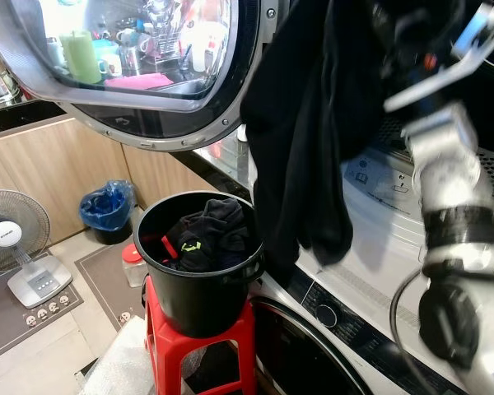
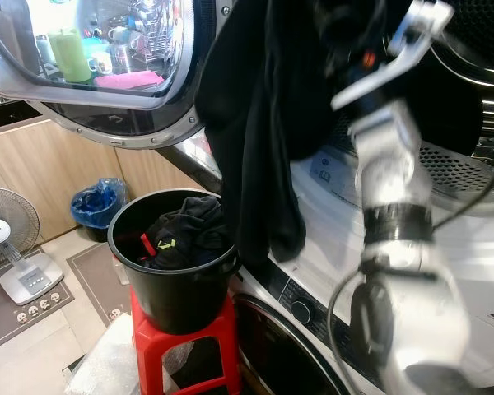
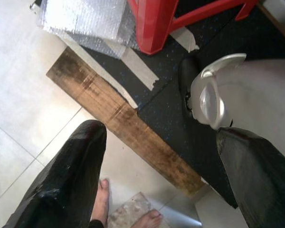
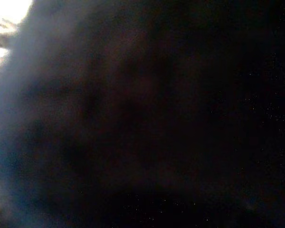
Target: Clothes washing
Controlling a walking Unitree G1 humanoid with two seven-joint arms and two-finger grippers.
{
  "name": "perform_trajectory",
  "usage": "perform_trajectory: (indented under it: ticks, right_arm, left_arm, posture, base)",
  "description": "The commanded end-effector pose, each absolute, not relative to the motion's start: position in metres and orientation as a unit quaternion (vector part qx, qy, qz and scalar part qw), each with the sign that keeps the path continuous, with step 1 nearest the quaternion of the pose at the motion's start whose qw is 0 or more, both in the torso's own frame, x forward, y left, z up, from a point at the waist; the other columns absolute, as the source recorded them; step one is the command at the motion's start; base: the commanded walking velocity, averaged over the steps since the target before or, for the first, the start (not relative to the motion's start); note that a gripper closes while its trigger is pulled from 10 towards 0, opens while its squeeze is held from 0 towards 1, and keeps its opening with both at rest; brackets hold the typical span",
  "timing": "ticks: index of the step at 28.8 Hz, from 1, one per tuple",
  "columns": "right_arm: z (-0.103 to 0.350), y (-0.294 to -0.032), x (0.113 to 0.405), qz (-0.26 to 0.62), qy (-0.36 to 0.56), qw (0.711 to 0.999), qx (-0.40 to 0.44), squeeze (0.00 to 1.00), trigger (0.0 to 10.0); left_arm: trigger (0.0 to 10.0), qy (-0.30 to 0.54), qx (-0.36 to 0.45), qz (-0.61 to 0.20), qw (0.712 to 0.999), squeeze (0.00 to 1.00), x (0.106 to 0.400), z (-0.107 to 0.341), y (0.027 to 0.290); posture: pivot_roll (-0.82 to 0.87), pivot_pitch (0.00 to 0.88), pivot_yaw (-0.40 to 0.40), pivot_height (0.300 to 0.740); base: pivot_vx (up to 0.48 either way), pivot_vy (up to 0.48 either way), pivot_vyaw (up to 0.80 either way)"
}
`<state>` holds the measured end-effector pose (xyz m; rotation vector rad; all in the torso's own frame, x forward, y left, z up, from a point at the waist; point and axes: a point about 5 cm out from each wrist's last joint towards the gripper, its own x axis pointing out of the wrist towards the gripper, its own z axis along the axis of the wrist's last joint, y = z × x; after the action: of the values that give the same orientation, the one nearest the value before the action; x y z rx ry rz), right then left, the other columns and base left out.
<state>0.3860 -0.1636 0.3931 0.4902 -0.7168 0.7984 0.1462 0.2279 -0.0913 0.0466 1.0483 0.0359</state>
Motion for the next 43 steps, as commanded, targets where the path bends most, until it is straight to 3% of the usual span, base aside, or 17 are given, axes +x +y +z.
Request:
perform_trajectory:
  ticks: [1, 6, 11, 13, 16, 20, 25, 29, 33, 34, 35, 36, 37, 38, 39, 43]
  right_arm:
    - [0.399, -0.169, 0.385, 0.366, -0.352, 0.830, 0.230, 0.00, 0.0]
    - [0.449, -0.216, 0.383, 0.196, -0.381, 0.861, 0.274, 0.00, 0.0]
    - [0.461, -0.255, 0.378, 0.030, -0.360, 0.889, 0.281, 0.00, 0.0]
    - [0.456, -0.278, 0.374, -0.082, -0.332, 0.909, 0.239, 0.00, 0.0]
    - [0.452, -0.286, 0.373, -0.151, -0.303, 0.925, 0.171, 0.00, 0.0]
    - [0.438, -0.312, 0.366, -0.286, -0.262, 0.912, 0.134, 0.00, 0.0]
    - [0.420, -0.325, 0.365, -0.357, -0.226, 0.901, 0.100, 0.00, 0.0]
    - [0.412, -0.312, 0.375, -0.334, -0.208, 0.917, 0.060, 0.00, 0.0]
    - [0.383, -0.281, 0.397, -0.266, -0.154, 0.952, 0.015, 0.00, 0.0]
    - [0.378, -0.278, 0.399, -0.258, -0.146, 0.955, 0.022, 0.00, 2.3]
    - [0.375, -0.276, 0.400, -0.254, -0.141, 0.956, 0.028, 0.00, 2.3]
    - [0.373, -0.274, 0.402, -0.253, -0.137, 0.957, 0.028, 0.00, 7.3]
    - [0.369, -0.266, 0.405, -0.230, -0.129, 0.964, 0.022, 0.00, 10.0]
    - [0.368, -0.263, 0.406, -0.221, -0.127, 0.967, 0.023, 0.00, 10.0]
    - [0.367, -0.257, 0.409, -0.204, -0.119, 0.972, 0.013, 1.00, 10.0]
    - [0.364, -0.245, 0.413, -0.162, -0.105, 0.981, 0.008, 1.00, 10.0]
  left_arm:
    - [10.0, 0.511, 0.019, 0.018, 0.859, 0.00, 0.140, -0.094, 0.228]
    - [10.0, 0.511, 0.011, 0.022, 0.859, 0.00, 0.137, -0.096, 0.224]
    - [10.0, 0.509, 0.005, 0.028, 0.860, 0.00, 0.135, -0.096, 0.224]
    - [10.0, 0.509, 0.002, 0.037, 0.860, 0.00, 0.133, -0.097, 0.226]
    - [10.0, 0.509, 0.000, 0.040, 0.860, 0.00, 0.132, -0.097, 0.226]
    - [10.0, 0.509, 0.000, 0.041, 0.860, 0.00, 0.131, -0.097, 0.226]
    - [10.0, 0.503, 0.002, 0.051, 0.863, 0.00, 0.132, -0.097, 0.227]
    - [10.0, 0.504, 0.002, 0.050, 0.862, 0.00, 0.132, -0.097, 0.226]
    - [10.0, 0.506, 0.001, 0.046, 0.861, 0.00, 0.132, -0.097, 0.226]
    - [10.0, 0.507, 0.001, 0.045, 0.861, 0.00, 0.132, -0.097, 0.226]
    - [10.0, 0.507, 0.001, 0.044, 0.861, 0.00, 0.131, -0.097, 0.226]
    - [10.0, 0.507, 0.001, 0.045, 0.861, 0.00, 0.131, -0.097, 0.226]
    - [10.0, 0.508, 0.001, 0.045, 0.860, 0.00, 0.131, -0.097, 0.226]
    - [10.0, 0.508, 0.001, 0.044, 0.860, 0.00, 0.131, -0.097, 0.226]
    - [10.0, 0.508, 0.001, 0.043, 0.860, 0.00, 0.131, -0.097, 0.226]
    - [10.0, 0.509, 0.000, 0.042, 0.860, 0.00, 0.131, -0.097, 0.226]
  posture:
    - [0.11, 0.032, 0.012, 0.740]
    - [0.12, 0.028, 0.004, 0.740]
    - [0.13, 0.026, -0.006, 0.740]
    - [0.13, 0.024, -0.006, 0.740]
    - [0.13, 0.026, -0.005, 0.740]
    - [0.13, 0.028, -0.005, 0.740]
    - [0.13, 0.032, -0.005, 0.740]
    - [0.13, 0.036, -0.002, 0.740]
    - [0.13, 0.036, 0.004, 0.740]
    - [0.13, 0.036, 0.006, 0.740]
    - [0.13, 0.036, 0.006, 0.740]
    - [0.13, 0.036, 0.006, 0.740]
    - [0.13, 0.036, 0.006, 0.740]
    - [0.13, 0.036, 0.006, 0.740]
    - [0.13, 0.039, 0.009, 0.740]
    - [0.12, 0.039, 0.009, 0.740]
  base:
    - [0.000, 0.000, 0.00]
    - [0.000, 0.000, 0.00]
    - [0.000, 0.000, 0.00]
    - [0.000, 0.000, 0.00]
    - [0.000, 0.000, 0.00]
    - [0.000, 0.000, 0.00]
    - [0.000, 0.000, 0.00]
    - [0.000, 0.000, 0.00]
    - [0.000, 0.000, 0.00]
    - [0.000, 0.000, 0.00]
    - [0.000, 0.000, 0.00]
    - [0.000, 0.000, 0.00]
    - [0.000, 0.000, 0.00]
    - [0.000, 0.000, 0.00]
    - [0.000, 0.000, 0.00]
    - [0.000, 0.000, 0.00]
